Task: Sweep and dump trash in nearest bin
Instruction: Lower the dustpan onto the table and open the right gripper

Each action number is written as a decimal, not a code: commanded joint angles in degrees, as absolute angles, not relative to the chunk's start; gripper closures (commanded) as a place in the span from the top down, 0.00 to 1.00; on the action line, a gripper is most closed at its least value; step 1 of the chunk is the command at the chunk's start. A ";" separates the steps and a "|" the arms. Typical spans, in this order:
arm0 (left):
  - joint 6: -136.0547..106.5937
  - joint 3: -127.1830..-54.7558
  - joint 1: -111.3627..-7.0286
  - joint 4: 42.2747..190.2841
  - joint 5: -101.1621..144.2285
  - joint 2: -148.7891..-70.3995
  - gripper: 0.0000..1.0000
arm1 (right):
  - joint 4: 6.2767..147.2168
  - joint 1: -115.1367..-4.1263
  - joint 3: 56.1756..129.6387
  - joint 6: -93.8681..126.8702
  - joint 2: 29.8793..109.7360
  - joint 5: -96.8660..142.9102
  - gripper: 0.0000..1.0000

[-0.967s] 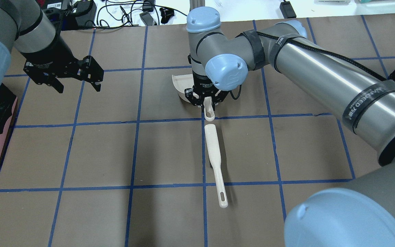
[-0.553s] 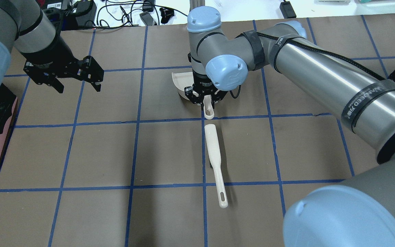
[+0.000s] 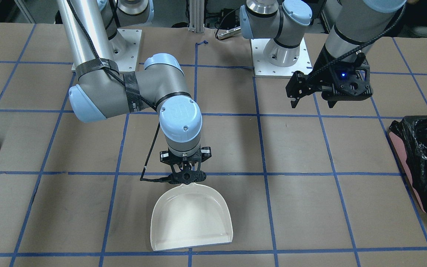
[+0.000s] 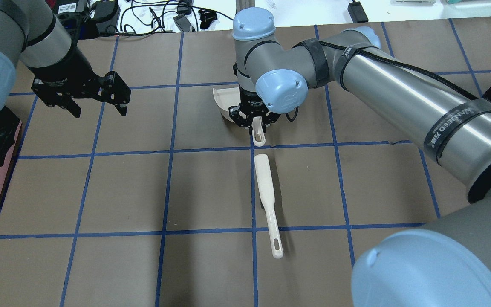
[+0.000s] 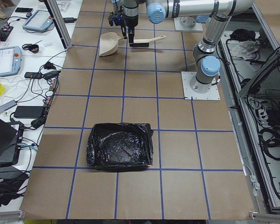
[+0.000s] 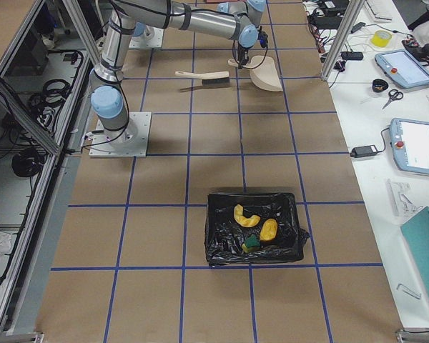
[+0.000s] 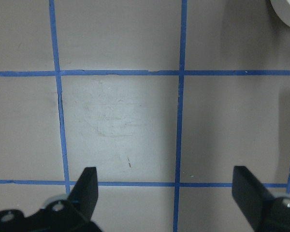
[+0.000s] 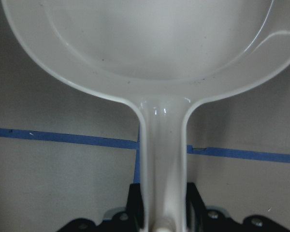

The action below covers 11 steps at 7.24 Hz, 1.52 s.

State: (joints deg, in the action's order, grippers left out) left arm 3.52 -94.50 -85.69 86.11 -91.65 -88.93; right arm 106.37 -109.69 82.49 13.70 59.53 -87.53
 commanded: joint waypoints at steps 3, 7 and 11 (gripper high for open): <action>3.52 -94.75 -85.69 86.04 -91.49 -88.68 1.00 | 106.44 -109.69 82.53 14.06 59.59 -87.71 0.24; 3.52 -94.75 -85.69 85.87 -91.23 -88.86 1.00 | 106.44 -109.69 82.53 14.41 59.76 -87.71 0.69; 3.69 -94.75 -85.69 85.78 -91.23 -88.86 1.00 | 108.81 -109.25 82.44 13.98 62.21 -87.89 0.97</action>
State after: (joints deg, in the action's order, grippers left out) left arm 3.68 -94.75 -85.69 85.81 -91.32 -88.85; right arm 108.35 -109.57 82.52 14.59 60.85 -87.80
